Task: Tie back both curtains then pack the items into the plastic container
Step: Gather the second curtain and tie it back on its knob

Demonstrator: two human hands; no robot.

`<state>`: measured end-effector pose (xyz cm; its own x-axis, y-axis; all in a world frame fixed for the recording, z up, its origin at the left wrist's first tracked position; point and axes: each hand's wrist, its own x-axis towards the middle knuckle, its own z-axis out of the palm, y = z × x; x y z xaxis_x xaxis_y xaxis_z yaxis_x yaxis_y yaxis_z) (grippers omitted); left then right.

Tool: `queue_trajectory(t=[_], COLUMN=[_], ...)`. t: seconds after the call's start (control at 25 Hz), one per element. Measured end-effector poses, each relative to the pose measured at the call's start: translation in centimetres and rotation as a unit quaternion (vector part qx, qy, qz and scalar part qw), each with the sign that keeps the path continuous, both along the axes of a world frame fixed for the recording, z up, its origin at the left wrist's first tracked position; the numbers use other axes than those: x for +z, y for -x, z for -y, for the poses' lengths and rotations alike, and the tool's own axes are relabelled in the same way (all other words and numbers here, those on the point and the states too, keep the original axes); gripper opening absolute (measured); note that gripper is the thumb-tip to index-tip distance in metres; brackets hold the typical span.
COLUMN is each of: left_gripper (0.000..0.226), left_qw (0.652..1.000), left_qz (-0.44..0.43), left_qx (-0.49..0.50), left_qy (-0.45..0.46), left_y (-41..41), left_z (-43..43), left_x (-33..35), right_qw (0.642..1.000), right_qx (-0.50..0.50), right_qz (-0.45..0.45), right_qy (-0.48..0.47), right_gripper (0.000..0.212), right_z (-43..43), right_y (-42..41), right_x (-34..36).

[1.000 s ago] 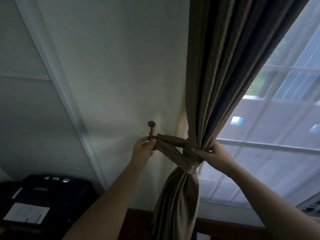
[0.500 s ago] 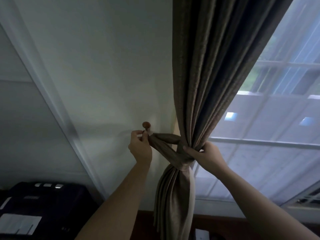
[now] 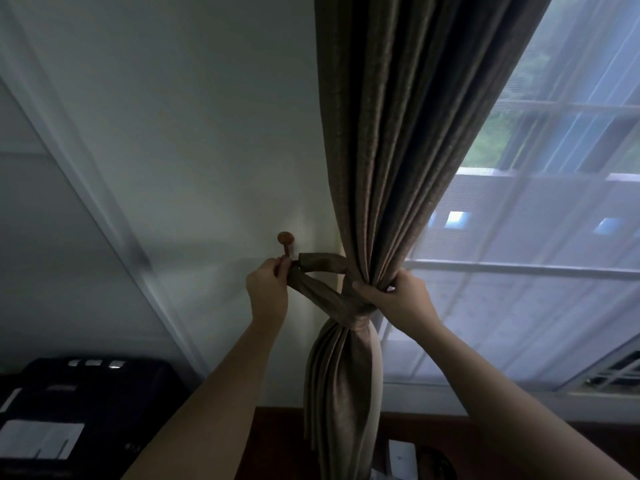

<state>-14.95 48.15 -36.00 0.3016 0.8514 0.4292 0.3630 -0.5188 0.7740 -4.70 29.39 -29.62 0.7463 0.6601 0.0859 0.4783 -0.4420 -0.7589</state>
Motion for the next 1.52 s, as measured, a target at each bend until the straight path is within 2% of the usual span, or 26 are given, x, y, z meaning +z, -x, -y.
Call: queue_trajectory(t=[0.12, 0.28, 0.32, 0.4, 0.44, 0.52, 0.6, 0.72, 0.84, 1.0, 1.2, 1.32, 1.36, 1.44, 1.52], left_gripper=[0.030, 0.021, 0.021, 0.039, 0.048, 0.053, 0.046, 0.025, 0.029, 0.022, 0.027, 0.023, 0.022, 0.017, 0.013], left_qw=[0.996, 0.982, 0.969, 0.924, 0.905, 0.895, 0.908, 0.940, 0.967, 0.983, 0.973, 0.967, 0.967, 0.977, 0.987], left_qz=[-0.033, -0.010, -0.013, -0.033, -0.065, -0.131, -0.168, -0.193, -0.187, -0.145, -0.176, -0.183, -0.166, -0.108, -0.013], left_qx=[-0.028, -0.073, -0.116, -0.248, -0.302, -0.355, -0.349, -0.273, -0.171, -0.109, -0.133, -0.173, -0.184, -0.177, -0.158], left_qy=[0.076, 0.173, 0.216, 0.288, 0.293, 0.237, 0.161, 0.064, 0.008, -0.012, -0.069, 0.035, 0.051, 0.043, 0.013], left_y=[-0.1, 0.8, 1.2, 1.5, 1.4, 0.9, 0.4, 0.1, -0.2, -0.6, -2.5, -1.4, -0.4, 1.7, 2.5], left_z=[0.1, 3.9, 4.9, 6.0, 6.0, 5.9, 6.3, 7.9, 10.8, 14.9, 14.9, 14.0, 13.7, 12.9, 11.5], left_x=[-1.5, -4.0, -4.4, -4.3, -4.2, -3.8, -3.6, -4.5, -5.5, -5.1, -5.0, -4.6, -4.7, -3.3, 0.0], right_qw=[1.000, 0.991, 0.993, 0.998, 0.999, 0.997, 0.995, 0.992, 0.992, 0.991, 0.988, 0.984, 0.989, 0.995, 0.982], right_qx=[0.010, 0.009, 0.001, 0.001, 0.012, 0.045, 0.063, 0.062, 0.065, 0.097, 0.108, 0.084, 0.058, -0.002, -0.027], right_qz=[-0.004, -0.029, -0.014, 0.025, 0.045, 0.064, 0.064, 0.087, 0.100, 0.084, 0.075, 0.120, 0.113, 0.096, 0.112], right_qy=[-0.020, -0.127, -0.115, -0.051, -0.016, 0.022, 0.040, 0.062, 0.045, 0.021, 0.075, 0.105, 0.077, -0.037, -0.153], right_gripper=[0.044, 0.057, 0.057, 0.048, 0.045, 0.047, 0.055, 0.059, 0.047, 0.021, 0.014, 0.019, 0.021, 0.020, 0.013], right_z=[-0.2, 2.6, 3.7, 5.4, 5.6, 4.8, 3.5, 2.5, 2.5, 2.8, 2.0, 1.9, 2.4, 3.6, 3.8], right_y=[0.0, 0.6, 0.8, 1.1, 1.3, 1.6, 1.9, 1.6, 0.1, -3.3, -6.8, -6.3, -5.7, -4.5, -3.4], right_x=[0.0, -3.5, -5.2, -8.4, -9.5, -10.3, -10.3, -11.0, -11.6, -11.4, -10.5, -9.9, -9.4, -7.9, -4.8])
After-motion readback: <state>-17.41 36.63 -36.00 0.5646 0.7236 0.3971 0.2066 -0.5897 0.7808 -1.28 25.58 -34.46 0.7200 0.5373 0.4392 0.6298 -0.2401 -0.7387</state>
